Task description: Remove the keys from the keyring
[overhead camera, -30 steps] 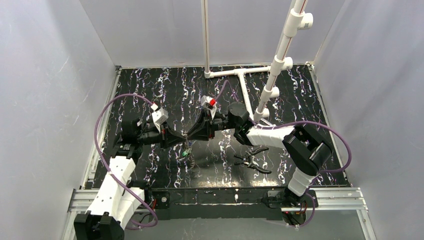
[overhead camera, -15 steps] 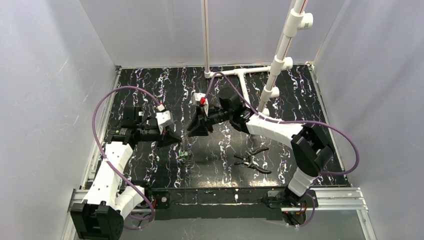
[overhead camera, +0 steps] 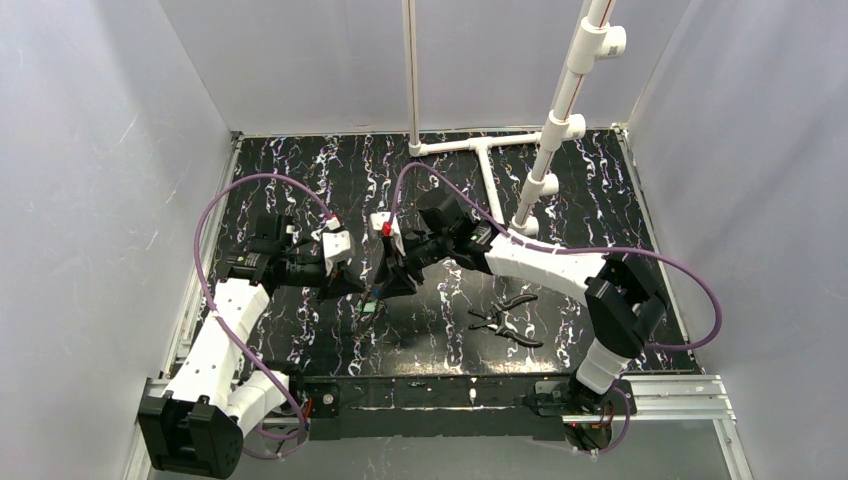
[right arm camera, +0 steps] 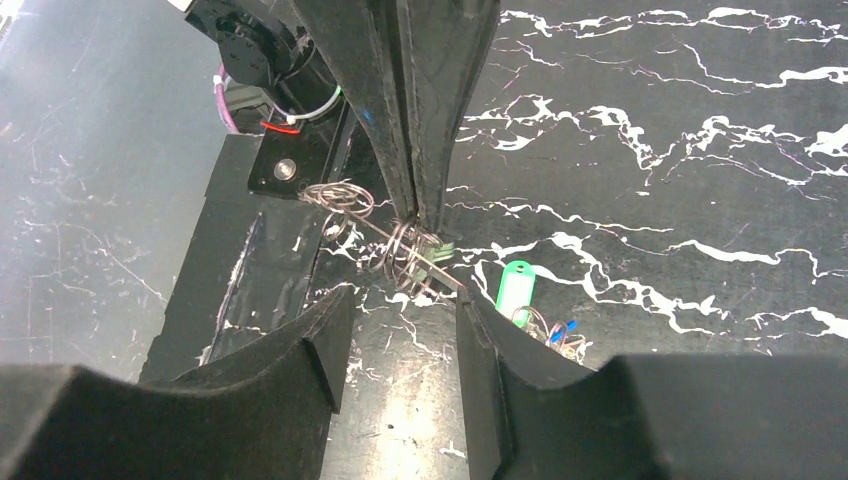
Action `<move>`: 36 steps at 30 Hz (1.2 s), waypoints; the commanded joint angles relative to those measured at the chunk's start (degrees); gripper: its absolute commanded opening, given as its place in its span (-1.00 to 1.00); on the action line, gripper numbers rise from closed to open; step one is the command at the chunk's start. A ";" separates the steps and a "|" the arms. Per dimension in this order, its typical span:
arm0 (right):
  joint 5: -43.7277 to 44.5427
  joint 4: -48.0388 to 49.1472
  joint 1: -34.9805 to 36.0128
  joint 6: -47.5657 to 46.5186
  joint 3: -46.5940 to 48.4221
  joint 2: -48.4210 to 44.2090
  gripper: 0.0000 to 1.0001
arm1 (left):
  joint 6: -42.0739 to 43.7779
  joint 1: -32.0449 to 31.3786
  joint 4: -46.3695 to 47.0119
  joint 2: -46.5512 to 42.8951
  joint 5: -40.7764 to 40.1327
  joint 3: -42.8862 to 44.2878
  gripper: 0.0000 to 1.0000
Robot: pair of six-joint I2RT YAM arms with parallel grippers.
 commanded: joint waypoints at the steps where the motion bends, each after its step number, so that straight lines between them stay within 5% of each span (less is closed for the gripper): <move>1: 0.99 0.21 1.31 0.63 3.36 -0.90 0.00 | 1.02 -1.02 -0.96 -1.78 0.78 1.24 -1.00; 21: 4.64 1.02 3.31 1.81 5.48 1.03 -0.34 | -0.45 -2.42 0.98 -2.99 0.17 -0.35 -1.00; 26: 5.22 0.84 3.50 0.93 4.91 0.93 -0.97 | -1.40 -2.39 1.02 -3.13 0.07 -0.15 -1.00; 30: 5.32 -0.75 3.48 -0.18 4.28 0.30 -0.97 | -4.93 -2.36 1.90 -3.22 -0.68 -0.07 -1.00; 33: 5.05 -0.88 3.48 -0.26 4.24 0.02 -0.97 | -7.26 -1.35 2.29 -2.95 0.86 -0.29 -0.39; 36: 4.19 -0.35 3.35 0.01 4.05 -0.12 -0.97 | -7.59 0.09 1.75 -2.00 4.31 -0.33 -0.31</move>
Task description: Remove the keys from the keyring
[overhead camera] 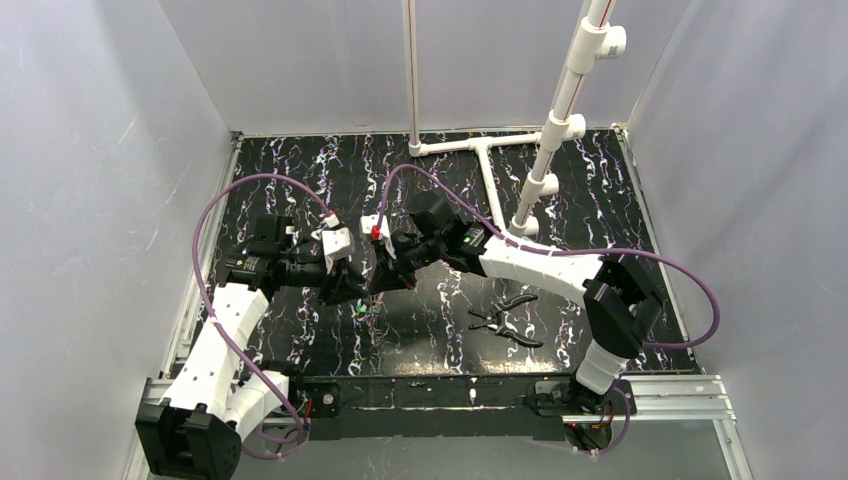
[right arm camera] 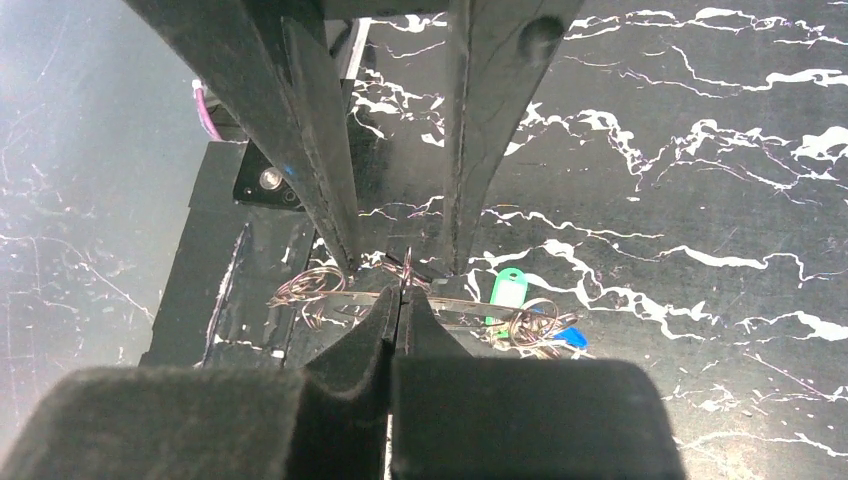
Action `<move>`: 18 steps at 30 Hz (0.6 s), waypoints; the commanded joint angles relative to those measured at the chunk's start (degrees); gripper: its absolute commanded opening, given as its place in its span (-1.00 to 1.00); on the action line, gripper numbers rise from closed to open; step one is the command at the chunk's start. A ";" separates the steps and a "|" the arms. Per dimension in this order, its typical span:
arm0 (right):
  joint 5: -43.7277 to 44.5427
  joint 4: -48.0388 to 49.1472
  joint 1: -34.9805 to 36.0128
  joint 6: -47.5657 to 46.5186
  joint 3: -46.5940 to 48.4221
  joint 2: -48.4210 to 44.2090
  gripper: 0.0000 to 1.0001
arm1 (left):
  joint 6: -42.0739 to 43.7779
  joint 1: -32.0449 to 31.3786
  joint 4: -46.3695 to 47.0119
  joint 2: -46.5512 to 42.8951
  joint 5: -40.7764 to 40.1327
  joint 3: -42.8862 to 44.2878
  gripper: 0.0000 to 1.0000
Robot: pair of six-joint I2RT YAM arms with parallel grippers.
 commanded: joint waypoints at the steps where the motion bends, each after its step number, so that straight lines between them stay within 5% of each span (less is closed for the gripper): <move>1: -1.14 1.79 0.11 -0.19 1.19 -0.93 -0.97 | -2.11 1.86 -0.42 0.25 6.26 -0.02 -0.36; 4: -1.70 3.45 -0.32 0.90 0.64 -1.12 -0.97 | 0.19 2.57 -2.74 1.85 7.86 0.41 -0.59; 12: -2.97 6.63 -1.25 3.42 -0.74 -1.70 -0.97 | 2.53 2.78 -4.36 2.74 8.31 -0.07 -0.62; 18: -4.40 7.62 -2.03 4.07 -1.08 -1.87 -0.97 | 3.64 3.63 -5.16 4.03 7.04 -0.65 -0.82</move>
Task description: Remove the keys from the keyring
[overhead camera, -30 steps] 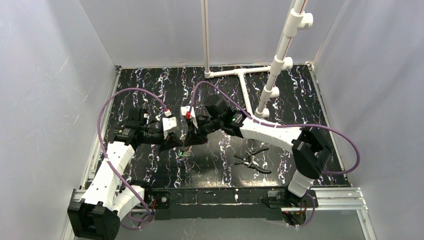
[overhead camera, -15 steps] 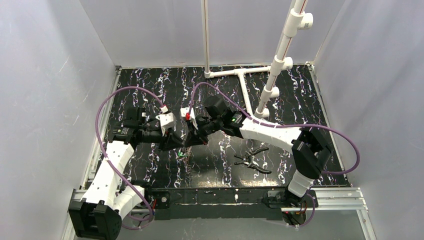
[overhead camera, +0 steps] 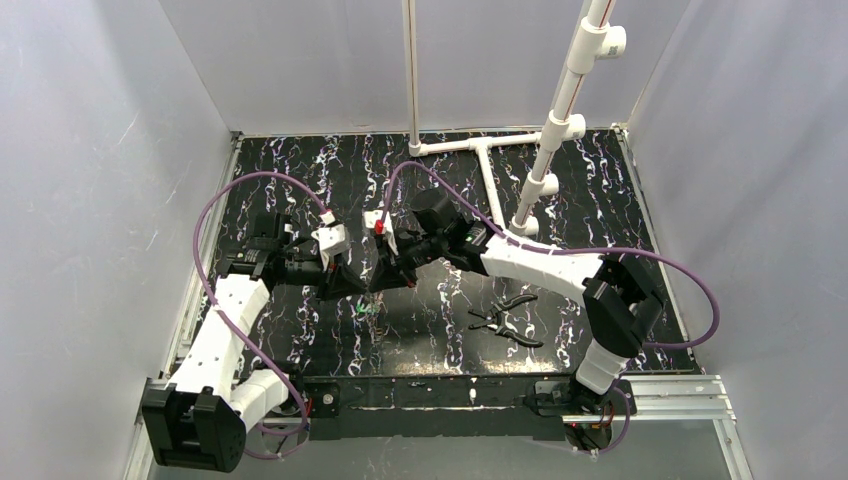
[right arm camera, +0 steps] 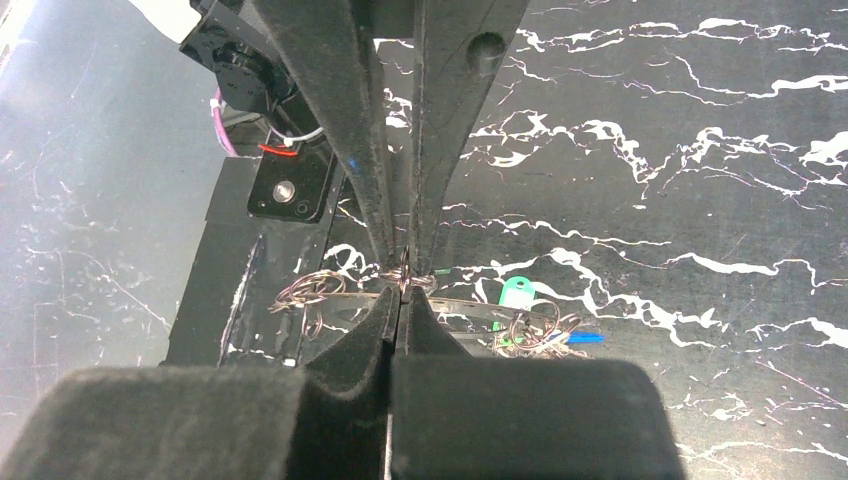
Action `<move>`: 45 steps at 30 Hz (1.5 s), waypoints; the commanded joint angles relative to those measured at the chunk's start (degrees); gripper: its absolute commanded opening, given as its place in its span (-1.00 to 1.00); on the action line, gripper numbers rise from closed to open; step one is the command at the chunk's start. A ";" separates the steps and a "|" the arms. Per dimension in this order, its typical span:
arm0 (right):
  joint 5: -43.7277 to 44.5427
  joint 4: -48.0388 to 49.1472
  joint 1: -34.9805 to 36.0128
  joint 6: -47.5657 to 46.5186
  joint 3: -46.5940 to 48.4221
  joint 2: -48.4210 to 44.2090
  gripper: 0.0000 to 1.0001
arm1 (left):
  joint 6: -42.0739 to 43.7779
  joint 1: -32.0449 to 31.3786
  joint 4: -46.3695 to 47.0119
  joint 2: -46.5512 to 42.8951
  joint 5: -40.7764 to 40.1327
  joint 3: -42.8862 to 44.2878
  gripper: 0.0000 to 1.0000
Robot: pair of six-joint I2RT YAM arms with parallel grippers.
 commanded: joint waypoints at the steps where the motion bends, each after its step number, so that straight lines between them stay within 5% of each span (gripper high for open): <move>1: -2.54 5.38 -0.95 1.30 -0.48 -1.89 -0.97 | 2.66 1.21 -3.25 1.16 1.47 -0.69 -0.85; 14: -4.56 11.05 -1.89 6.62 -0.99 -1.32 -0.97 | 5.11 1.56 -2.94 3.27 2.58 -1.83 -1.00; 29: -5.08 46.40 -2.64 32.72 -13.23 1.53 -0.97 | -12.02 1.63 9.42 2.54 7.78 -6.36 -1.00; 31: -5.60 46.48 -4.22 32.20 -14.60 0.58 -0.97 | -5.59 6.94 3.36 0.58 10.98 -4.86 -0.49; 34: -6.64 46.36 -5.06 31.86 -14.80 -0.23 -0.97 | -0.05 11.52 -2.37 -2.91 16.65 -3.27 -0.24; 45: -7.76 49.78 -4.65 34.32 -14.60 0.83 -0.97 | -3.47 11.38 3.72 -1.20 16.51 -4.00 -0.15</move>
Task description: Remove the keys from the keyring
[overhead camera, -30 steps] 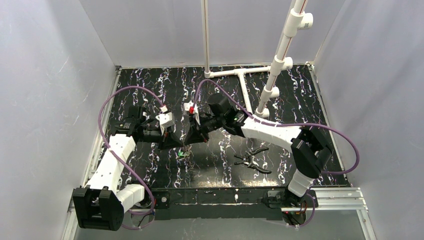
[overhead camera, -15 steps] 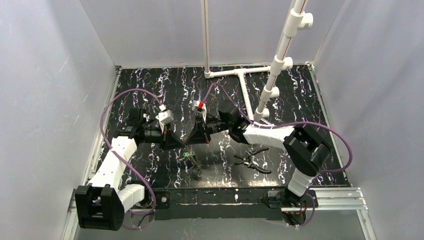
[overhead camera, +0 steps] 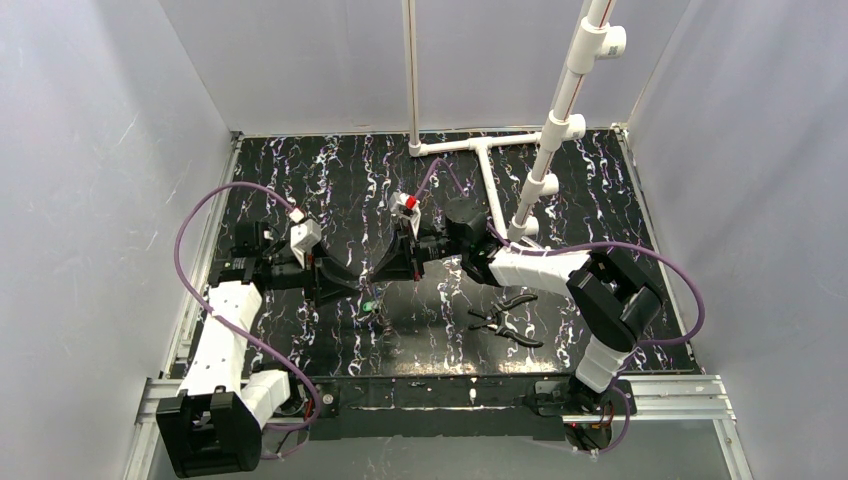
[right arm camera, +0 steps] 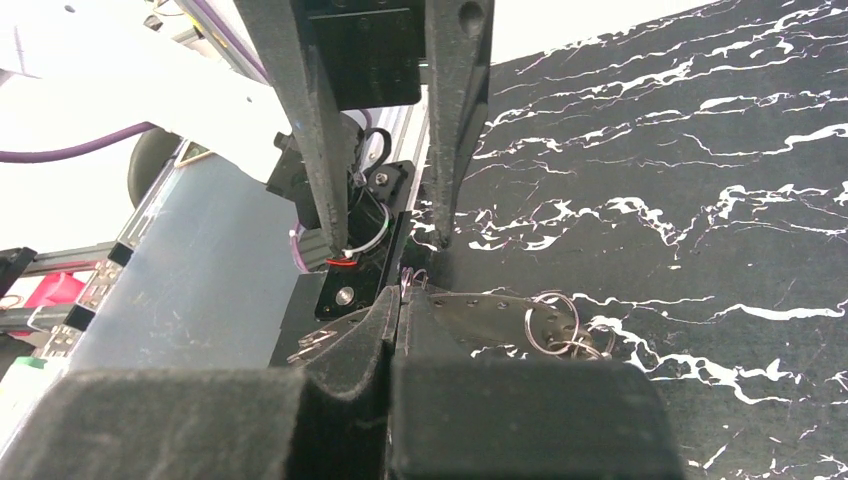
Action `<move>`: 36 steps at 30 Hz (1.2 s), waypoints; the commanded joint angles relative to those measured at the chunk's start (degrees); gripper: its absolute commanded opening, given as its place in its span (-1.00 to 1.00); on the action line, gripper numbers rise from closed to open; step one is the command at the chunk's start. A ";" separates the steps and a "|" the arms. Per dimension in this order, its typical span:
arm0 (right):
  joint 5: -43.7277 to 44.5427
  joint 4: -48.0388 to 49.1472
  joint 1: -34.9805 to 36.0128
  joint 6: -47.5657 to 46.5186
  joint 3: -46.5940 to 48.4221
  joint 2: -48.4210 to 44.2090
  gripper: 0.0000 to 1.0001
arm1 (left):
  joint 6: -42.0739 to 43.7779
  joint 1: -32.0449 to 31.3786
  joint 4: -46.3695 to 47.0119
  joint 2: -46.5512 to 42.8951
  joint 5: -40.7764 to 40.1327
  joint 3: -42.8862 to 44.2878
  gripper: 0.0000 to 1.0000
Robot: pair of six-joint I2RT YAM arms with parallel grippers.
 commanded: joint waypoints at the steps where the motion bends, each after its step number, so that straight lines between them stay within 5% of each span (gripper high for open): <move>1: -1.50 5.47 0.32 1.08 0.35 -0.30 -0.97 | -3.06 -0.14 3.43 0.84 1.03 0.81 -0.15; 22: -1.98 7.05 0.74 2.21 0.44 0.07 -0.97 | -7.77 -8.39 10.22 0.80 -1.75 -0.43 -0.52; 30: -2.13 7.34 0.74 2.46 0.12 -0.19 -0.97 | -7.92 -8.76 10.75 0.60 -2.26 -1.05 -1.00; 36: -2.58 6.22 0.65 1.76 0.39 -0.39 -0.89 | -9.39 -8.75 10.98 -0.01 -4.12 -0.89 -1.00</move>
